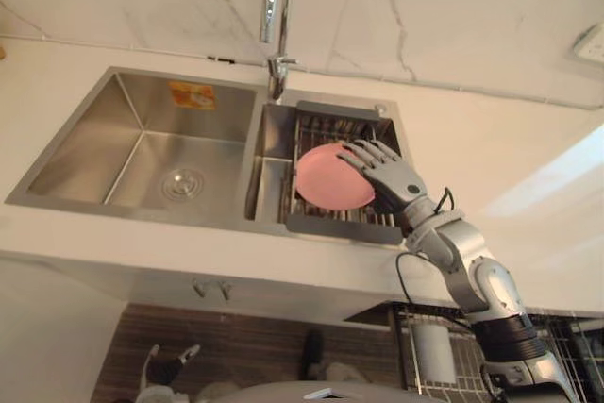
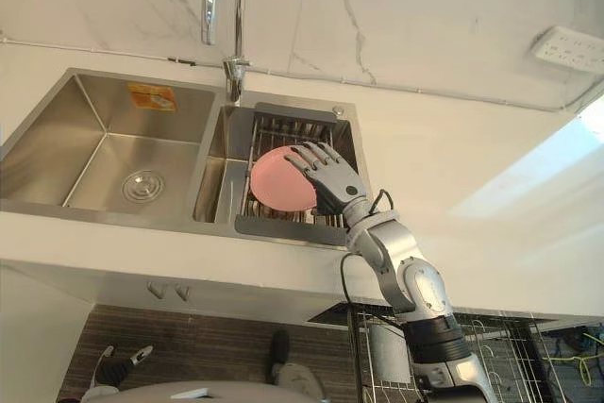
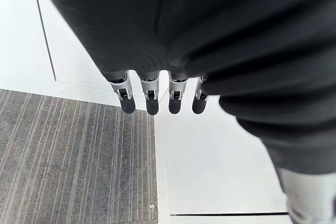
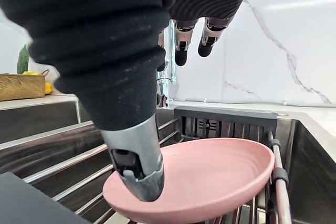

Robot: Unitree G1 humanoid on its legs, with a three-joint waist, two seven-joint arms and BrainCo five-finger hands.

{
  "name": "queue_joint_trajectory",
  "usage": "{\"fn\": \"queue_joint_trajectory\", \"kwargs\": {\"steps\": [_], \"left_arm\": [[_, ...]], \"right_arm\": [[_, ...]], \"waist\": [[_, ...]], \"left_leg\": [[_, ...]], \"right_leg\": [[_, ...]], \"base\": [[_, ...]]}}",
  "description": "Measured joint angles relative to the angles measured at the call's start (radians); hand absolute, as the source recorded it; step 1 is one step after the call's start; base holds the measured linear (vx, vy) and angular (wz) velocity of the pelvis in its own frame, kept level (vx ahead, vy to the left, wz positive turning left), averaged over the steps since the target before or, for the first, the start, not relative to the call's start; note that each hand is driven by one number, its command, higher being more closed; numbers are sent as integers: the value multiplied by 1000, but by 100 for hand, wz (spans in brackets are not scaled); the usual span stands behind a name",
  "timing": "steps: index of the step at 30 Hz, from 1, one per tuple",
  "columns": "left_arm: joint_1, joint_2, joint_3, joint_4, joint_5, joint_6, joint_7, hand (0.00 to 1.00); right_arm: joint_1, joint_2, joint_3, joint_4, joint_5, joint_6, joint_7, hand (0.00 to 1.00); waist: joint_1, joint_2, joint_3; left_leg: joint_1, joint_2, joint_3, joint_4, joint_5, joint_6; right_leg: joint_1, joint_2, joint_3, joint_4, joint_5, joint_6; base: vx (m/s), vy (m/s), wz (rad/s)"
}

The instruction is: Walk over to the sink, pick up the cup, carry it to the dishwasher, place the cup inside the dishwasher, then close the dishwasher door

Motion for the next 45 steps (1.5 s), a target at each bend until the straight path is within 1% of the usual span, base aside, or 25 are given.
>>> {"fn": "queue_joint_trajectory", "kwargs": {"steps": [6, 9, 12, 14, 19, 21, 22, 25, 33, 37, 39, 43, 45], "left_arm": [[0, 7, -1, -2, 0, 1, 0, 0], [0, 7, -2, -3, 0, 6, 0, 0], [8, 7, -2, -27, 0, 14, -1, 0], [9, 7, -2, -36, 0, 15, -1, 0], [13, 8, -3, -36, -1, 19, -13, 0], [14, 7, -4, -37, -1, 19, -13, 0], [15, 7, -4, -37, -1, 19, -13, 0], [17, 7, -4, -37, -1, 19, -13, 0], [18, 7, -4, -38, -2, 19, -12, 0], [19, 6, -3, -38, -2, 19, -11, 0], [20, 6, -3, -38, -3, 19, -11, 0], [28, 6, -2, -39, -6, 19, -11, 0], [34, 6, -2, -39, -16, 19, -11, 0]], "right_arm": [[0, -19, 0, 27, 0, -1, 2, 0], [0, -19, 0, 83, -4, -1, 0, 0], [-1, -19, 1, 125, -33, 4, -4, 0], [-2, -20, 1, 140, -40, 16, -6, 0], [-36, -20, 10, 213, -46, 27, -49, 0], [-42, -21, 23, 223, -70, 40, -54, 0], [-47, -21, 36, 236, -79, 43, -70, 0], [-51, -21, 41, 261, -79, 45, -83, 0], [-84, -21, 48, 310, -79, 47, -105, 0], [-98, -21, 79, 376, -79, 47, -124, 0], [-98, -21, 79, 393, -79, 48, -125, 0], [-102, -21, 82, 415, -79, 56, -130, 0], [-119, -20, 87, 439, -78, 57, -131, 0]], "waist": [[-2, -4, -2], [0, -4, -2], [2, -4, -2], [3, -4, -2], [3, -4, -2], [3, -4, -2], [3, -4, -2], [9, -3, -2], [7, -3, -2], [24, -1, -1], [25, -1, 0], [36, -1, 0], [35, -1, 0]], "left_leg": [[0, 0, 0, 0, 0, 0], [0, 0, 0, 0, 0, 0], [0, 0, -1, 0, 0, 0], [0, 0, -2, 0, 0, 0], [0, 0, -4, 1, 0, 0], [0, 0, -6, 1, 0, 0], [0, 0, -7, 1, 0, 0], [1, 0, -10, 1, 0, 0], [-2, -1, -35, -1, 7, 0], [-2, -2, -43, -1, 9, 1], [-2, -4, -56, -2, 12, 2], [-3, -5, -61, -4, 15, 1], [-3, -6, -62, -5, 17, 0]], "right_leg": [[0, 0, 0, -2, 0, 0], [0, 0, 0, -3, 0, 0], [0, 0, 0, -3, 0, 0], [0, 0, -1, -3, 0, 0], [3, 0, -4, -5, -1, 1], [3, -1, -5, -6, -1, 0], [5, -1, -6, -6, -2, 0], [7, -1, -9, -6, -3, 0], [15, -6, -34, -6, -8, 2], [20, -9, -42, -3, -8, 2], [26, -13, -53, -3, -10, 4], [28, -16, -58, -2, -10, 4], [28, -17, -59, -1, -10, 4]], "base": [[0, 0, 0], [0, 0, 0], [0, 0, 0], [0, 0, 0], [0, 0, 0], [0, 0, 0], [4, 9, 3], [0, 0, 2], [4, 2, 8], [6, 16, 7], [9, 20, 17], [3, 8, 5], [0, 0, 0]]}}
